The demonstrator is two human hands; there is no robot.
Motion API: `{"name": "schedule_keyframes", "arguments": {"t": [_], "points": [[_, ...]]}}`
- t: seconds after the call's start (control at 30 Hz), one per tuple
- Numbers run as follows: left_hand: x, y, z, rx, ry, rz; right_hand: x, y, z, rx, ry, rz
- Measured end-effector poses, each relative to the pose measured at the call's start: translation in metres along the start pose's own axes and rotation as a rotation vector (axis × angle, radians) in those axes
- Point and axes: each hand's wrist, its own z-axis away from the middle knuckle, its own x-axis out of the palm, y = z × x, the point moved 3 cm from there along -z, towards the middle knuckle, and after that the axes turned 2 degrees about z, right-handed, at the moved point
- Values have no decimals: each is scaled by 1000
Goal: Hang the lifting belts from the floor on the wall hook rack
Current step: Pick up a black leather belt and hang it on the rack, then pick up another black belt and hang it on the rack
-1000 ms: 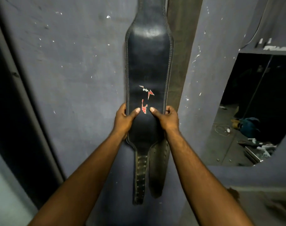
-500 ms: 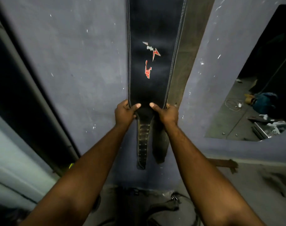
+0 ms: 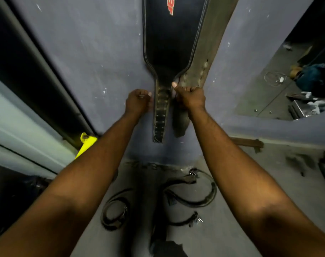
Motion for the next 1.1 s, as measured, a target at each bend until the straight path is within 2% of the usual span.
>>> {"name": "schedule_keyframes", "arguments": {"t": [0.17, 0.43, 0.7, 0.87, 1.0, 1.1], "points": [[-1, -85, 79, -202, -224, 14, -2, 95, 66, 143, -97, 39], [-9, -273, 197, -439, -256, 43, 15, 299, 182, 459, -139, 19], [-1, -486, 265, -640, -375, -92, 18, 565, 263, 740, -229, 58], [31, -629, 260, -740, -351, -165, 38, 722, 262, 786, -272, 183], [59, -726, 261, -980, -444, -80, 65, 833, 226, 708, -342, 398], [67, -774, 262, -933, -496, -250, 87, 884, 185, 600, -401, 544]]}}
